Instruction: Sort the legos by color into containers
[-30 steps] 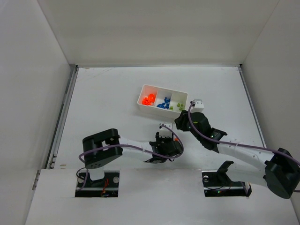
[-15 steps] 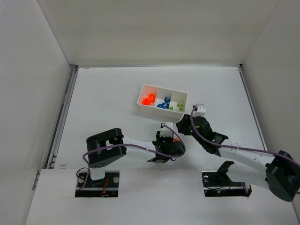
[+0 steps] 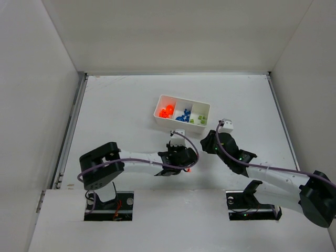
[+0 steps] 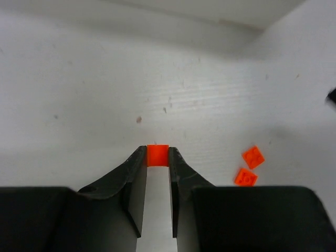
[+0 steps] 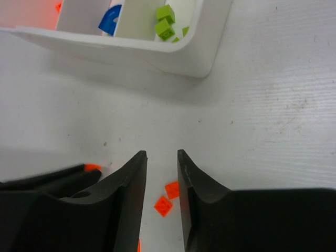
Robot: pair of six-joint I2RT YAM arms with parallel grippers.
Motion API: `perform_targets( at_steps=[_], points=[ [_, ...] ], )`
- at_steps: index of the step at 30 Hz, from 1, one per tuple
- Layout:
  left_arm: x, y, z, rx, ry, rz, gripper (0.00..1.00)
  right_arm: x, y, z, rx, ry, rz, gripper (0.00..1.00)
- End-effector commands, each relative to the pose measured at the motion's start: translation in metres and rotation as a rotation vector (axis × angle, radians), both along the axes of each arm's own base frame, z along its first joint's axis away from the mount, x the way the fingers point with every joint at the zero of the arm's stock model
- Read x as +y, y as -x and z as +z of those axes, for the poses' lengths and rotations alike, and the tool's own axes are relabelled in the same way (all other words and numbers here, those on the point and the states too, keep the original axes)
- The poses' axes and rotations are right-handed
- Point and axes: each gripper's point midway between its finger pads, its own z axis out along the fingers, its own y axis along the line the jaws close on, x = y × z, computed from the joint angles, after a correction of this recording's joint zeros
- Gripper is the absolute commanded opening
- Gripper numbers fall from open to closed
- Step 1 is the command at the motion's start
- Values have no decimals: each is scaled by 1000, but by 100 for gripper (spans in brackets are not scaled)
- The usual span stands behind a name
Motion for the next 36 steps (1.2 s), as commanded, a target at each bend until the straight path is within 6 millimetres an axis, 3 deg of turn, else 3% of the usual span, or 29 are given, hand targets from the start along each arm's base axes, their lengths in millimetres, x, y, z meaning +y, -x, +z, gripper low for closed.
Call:
perform_targets(
  at_steps=[1,7,10,16,21,25,28,36],
  points=[
    [7,-31,59,-89,130,44,10,4,13,-12,53,16,1,34],
    [22,-88,128,-210,221,61,10,23,47,-23,106,81,93,33],
    [35,-124,146,-250,250,104,10,31,62,-25,110,122,140,36],
    [51,-186,132,-219,221,160,11,47,84,-24,124,151,227,43],
    [51,-214,115,-183,199,168,15,62,105,-33,149,204,302,50],
    [55,-225,108,-173,182,185,30,71,111,-39,163,224,325,51],
    [60,-219,117,-187,197,189,38,73,110,-43,165,247,321,51],
    [63,-181,146,-241,265,150,40,78,106,-54,181,316,310,44]
  ],
)
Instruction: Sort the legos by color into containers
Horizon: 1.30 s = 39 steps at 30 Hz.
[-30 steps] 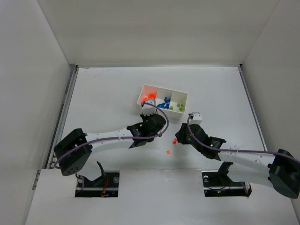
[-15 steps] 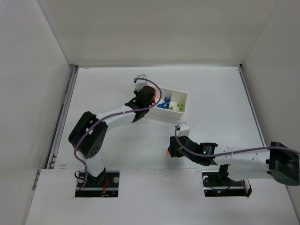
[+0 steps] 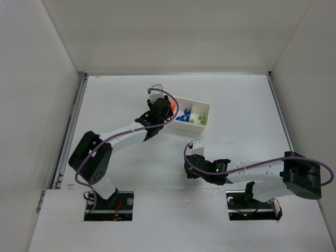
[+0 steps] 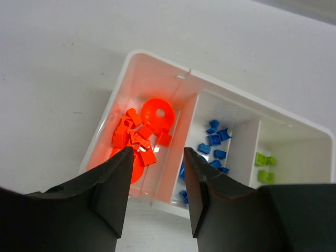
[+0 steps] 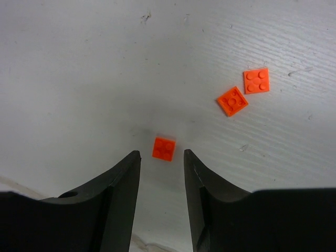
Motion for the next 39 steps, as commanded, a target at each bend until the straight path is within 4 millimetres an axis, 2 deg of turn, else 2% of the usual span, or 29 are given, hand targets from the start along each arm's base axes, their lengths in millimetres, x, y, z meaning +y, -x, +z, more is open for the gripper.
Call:
perform_targets(
  at_steps=[1,10,14,18,23,28,30,34,39],
  points=[
    [-4,15,41,-97,74,-28,40,11,-7,9,-29,3,-19,43],
    [4,55,54,-142,111,-63,42,6,-4,-6,-28,99,-39,38],
    [11,65,56,-152,128,-66,42,7,-1,-11,-17,114,-52,33],
    [15,76,51,-147,131,-71,43,5,2,-15,-11,140,-53,26],
    [30,85,50,-155,130,-56,44,4,1,-11,-24,142,-60,21],
    [45,98,38,-142,112,-37,45,13,-5,18,-65,70,-49,20],
    [51,105,28,-131,111,-24,45,18,-13,34,-95,38,-36,20],
    [61,116,9,-97,95,-12,46,29,-39,65,-138,-37,-35,20],
    [70,130,-13,-62,98,-6,46,42,-88,110,-225,-87,-33,21]
  ],
)
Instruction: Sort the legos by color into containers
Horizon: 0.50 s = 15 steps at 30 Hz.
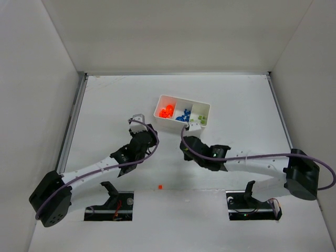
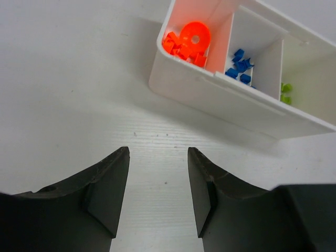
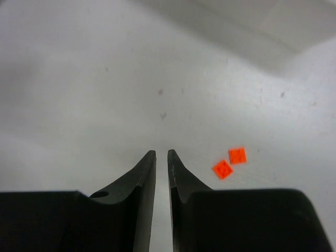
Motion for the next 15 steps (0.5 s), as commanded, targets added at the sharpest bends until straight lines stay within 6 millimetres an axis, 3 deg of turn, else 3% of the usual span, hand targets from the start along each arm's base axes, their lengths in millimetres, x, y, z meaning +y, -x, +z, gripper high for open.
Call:
perform_targets(
  at_steps=[1,4,7,10,15],
  points=[
    [9,8,-3,0,29,29,46,23,-35,49,-103,-64,38,22],
    [16,17,-12,18,27,34,46,34,-22,43,-90,-43,89,26],
    [29,18,-14,19,21,56,46,58,26,21,-41,-32,235,30],
    [38,12,-3,-1,50,84,46,86,67,6,-18,-49,358,32],
    [47,-1,17,0,126,109,47,126,94,-14,35,-63,407,38]
  ],
)
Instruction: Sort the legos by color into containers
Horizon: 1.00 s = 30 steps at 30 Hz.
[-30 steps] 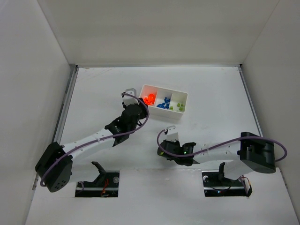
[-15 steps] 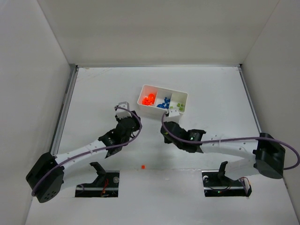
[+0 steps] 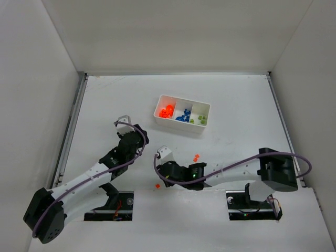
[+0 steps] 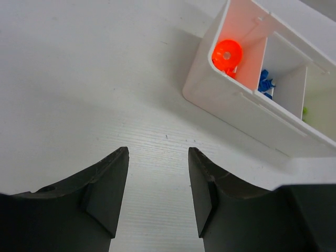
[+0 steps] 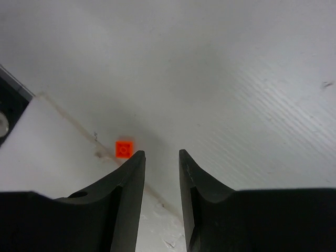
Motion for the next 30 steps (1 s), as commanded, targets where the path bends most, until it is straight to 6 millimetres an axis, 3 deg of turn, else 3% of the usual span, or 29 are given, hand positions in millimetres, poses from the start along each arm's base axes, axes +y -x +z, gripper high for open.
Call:
perform_targets(
  at_steps=[1,7,12,16,20,25,30],
  points=[
    [2,-9,22,-17,86,13,47,37,7,9,16,-81,7,42],
    [30,-15,26,-9,170,92,47,51,25,-17,25,-27,36,46],
    [54,-20,36,-25,235,173,49,57,28,-15,34,-54,28,46],
    [59,-24,34,-13,275,196,49,56,32,-19,51,-47,23,46],
    [61,-24,33,-20,290,204,49,54,35,-31,58,-14,25,44],
    [79,-24,37,-47,298,261,49,58,40,-38,52,15,35,40],
    [88,-24,36,-51,315,291,49,50,34,-42,26,61,0,30]
  ],
)
